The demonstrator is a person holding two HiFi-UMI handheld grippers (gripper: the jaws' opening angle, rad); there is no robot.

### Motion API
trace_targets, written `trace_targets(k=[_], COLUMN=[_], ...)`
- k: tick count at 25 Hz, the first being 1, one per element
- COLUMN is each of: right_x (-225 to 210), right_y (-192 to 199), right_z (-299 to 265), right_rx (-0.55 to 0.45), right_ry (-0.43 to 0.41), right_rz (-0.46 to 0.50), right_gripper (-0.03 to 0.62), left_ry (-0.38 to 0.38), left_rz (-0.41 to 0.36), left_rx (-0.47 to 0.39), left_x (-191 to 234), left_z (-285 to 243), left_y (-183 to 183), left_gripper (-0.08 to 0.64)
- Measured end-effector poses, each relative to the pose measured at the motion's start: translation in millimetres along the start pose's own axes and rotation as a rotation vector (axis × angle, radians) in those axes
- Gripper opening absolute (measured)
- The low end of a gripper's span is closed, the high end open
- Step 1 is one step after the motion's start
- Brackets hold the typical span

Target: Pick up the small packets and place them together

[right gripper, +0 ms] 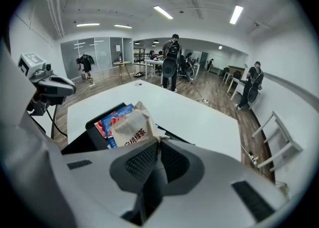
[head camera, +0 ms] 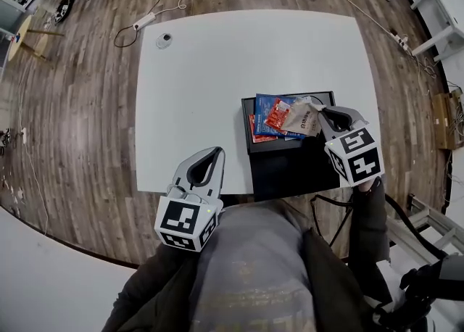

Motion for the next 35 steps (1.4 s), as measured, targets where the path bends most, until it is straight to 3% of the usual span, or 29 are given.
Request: trace_targets(k=[9,18,26,28,35], right_x=[-8,-10,-2,-3,-3], right_y=[10,5,15,18,19], right_z=[-13,10,17,14,27], right_rx=[0.002,-0.118,-0.162,-0.177,-0.192], right_ry=[0.003,0.001,-0.017,-0.031,0.047], right_rz=[-0.057,-0.166,-0.211,-0.247,-0.254], right_gripper=[0.052,0.054,0.054,0.082,0.091], left_ry=[-0.004,0.021,0.072,0.091,0.105], left_rz=[0.011,0.002,-0.021,-0.031,-0.036], left_rx=[0.01,0.011,0.003,0.0,-0.007], left_x=[-4,-11,-18,-21,-24], left_z=[-9,-10,-11,-11,-10], left_y=[4,6,0,0,-3], left_gripper=[0.002,0.002,0.002,0.002,0.002])
Point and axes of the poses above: the fingertips, and each gripper's own axes: z backward along the fingers, x to its left, y out of its underside, the point moved 5 cm from there along z, backward along the fingers, and after that the axes turned 5 degrees about -x, right-handed, at the moved point
